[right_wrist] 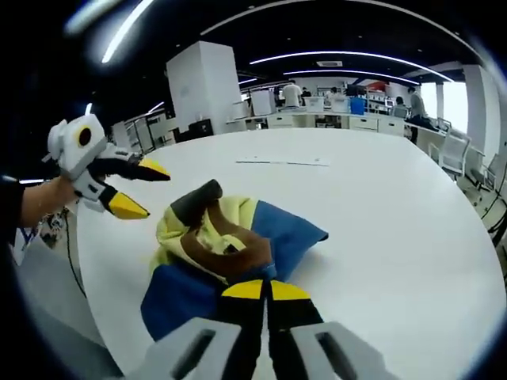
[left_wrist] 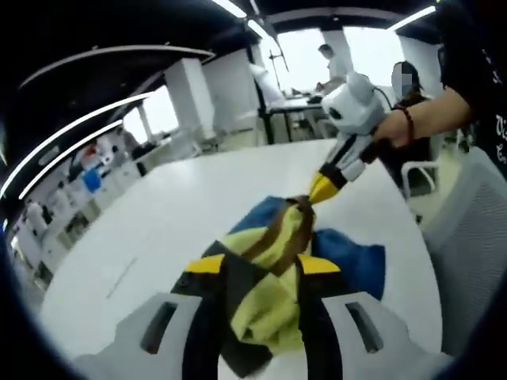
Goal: Fold the garment on the visible template until the final outline fits inside the template.
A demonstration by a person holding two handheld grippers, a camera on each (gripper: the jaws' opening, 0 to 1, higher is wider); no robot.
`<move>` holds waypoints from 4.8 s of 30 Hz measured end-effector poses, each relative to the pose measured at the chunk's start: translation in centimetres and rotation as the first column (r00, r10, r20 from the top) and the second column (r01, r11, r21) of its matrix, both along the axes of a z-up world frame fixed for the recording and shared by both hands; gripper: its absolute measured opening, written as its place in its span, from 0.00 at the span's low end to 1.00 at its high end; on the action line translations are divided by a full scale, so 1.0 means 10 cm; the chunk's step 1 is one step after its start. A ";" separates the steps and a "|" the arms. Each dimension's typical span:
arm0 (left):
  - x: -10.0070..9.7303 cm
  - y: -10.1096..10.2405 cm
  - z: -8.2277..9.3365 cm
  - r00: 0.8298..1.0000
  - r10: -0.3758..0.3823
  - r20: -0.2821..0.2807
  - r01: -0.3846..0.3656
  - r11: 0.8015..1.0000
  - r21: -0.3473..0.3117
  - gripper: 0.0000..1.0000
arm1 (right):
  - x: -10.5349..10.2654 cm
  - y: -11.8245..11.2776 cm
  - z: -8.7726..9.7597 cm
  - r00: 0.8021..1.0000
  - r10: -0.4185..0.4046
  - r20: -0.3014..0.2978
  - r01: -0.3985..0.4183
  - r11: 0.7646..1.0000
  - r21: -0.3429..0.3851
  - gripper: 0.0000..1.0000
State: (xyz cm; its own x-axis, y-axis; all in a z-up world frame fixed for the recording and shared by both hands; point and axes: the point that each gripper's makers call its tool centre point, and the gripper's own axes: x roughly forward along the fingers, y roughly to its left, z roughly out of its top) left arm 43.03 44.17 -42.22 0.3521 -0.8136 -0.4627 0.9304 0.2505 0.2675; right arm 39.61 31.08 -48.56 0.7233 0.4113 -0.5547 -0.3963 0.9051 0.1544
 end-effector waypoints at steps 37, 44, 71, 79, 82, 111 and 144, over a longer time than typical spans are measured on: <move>0.66 -0.20 -0.61 0.941 -0.067 -0.330 0.073 0.997 0.005 0.29 | 0.03 0.02 -0.08 0.999 0.014 -0.043 -0.013 1.000 0.017 0.00; 0.68 -0.13 -0.65 0.923 -0.038 -0.383 0.039 0.999 -0.005 0.20 | 0.03 0.04 -0.10 0.999 0.014 -0.047 -0.014 1.000 0.016 0.00; 0.74 0.37 -0.40 0.937 0.109 -0.331 -0.134 0.990 -0.053 0.00 | 0.04 0.02 0.06 1.000 0.021 -0.006 -0.021 1.000 0.017 0.00; 0.69 0.70 -0.10 0.941 0.177 -0.290 -0.212 0.973 -0.094 0.00 | 0.15 0.01 0.30 0.998 0.047 0.031 -0.047 0.999 -0.023 0.00; 0.68 0.86 -0.01 0.939 0.208 -0.275 -0.243 0.965 -0.100 0.00 | 0.23 0.03 0.46 0.996 0.063 0.065 -0.062 0.998 -0.024 0.00; 1.63 1.25 0.23 0.772 0.599 -0.210 -0.635 0.735 -0.239 0.00 | 2.18 0.18 0.72 0.988 -0.019 0.151 0.020 1.000 -0.008 0.00; 2.23 1.34 -0.87 0.615 0.754 -0.230 -0.780 0.625 -0.037 0.00 | 2.88 0.16 -0.35 0.988 -0.151 -0.040 0.150 0.988 -0.019 0.00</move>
